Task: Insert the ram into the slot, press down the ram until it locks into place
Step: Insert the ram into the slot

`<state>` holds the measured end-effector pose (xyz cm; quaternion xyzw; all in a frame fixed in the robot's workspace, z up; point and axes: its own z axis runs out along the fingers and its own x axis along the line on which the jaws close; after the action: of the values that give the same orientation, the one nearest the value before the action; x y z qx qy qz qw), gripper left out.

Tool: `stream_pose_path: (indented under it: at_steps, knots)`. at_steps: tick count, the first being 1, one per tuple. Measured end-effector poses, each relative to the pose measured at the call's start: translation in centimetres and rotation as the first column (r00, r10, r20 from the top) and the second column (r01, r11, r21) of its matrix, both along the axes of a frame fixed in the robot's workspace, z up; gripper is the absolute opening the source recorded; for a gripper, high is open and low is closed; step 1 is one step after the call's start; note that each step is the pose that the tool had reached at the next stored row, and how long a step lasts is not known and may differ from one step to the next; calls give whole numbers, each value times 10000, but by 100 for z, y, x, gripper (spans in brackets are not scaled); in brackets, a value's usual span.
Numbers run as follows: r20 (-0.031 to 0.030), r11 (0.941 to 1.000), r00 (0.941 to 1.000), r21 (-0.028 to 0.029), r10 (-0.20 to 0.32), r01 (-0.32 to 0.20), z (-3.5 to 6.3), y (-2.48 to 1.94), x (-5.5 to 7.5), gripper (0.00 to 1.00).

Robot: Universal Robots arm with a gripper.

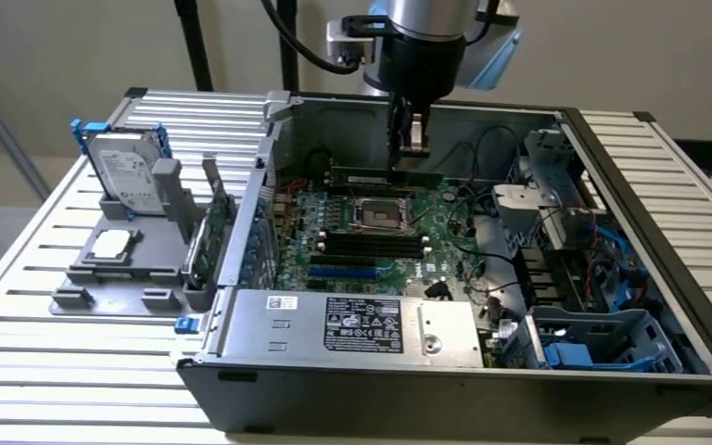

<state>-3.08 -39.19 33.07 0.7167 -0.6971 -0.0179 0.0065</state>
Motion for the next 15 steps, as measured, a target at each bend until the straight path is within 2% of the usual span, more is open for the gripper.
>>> stream_pose_path:
  at_steps: [15]
  knots:
    - [0,10000,10000,0,9,-9,-274,0,-66,13]
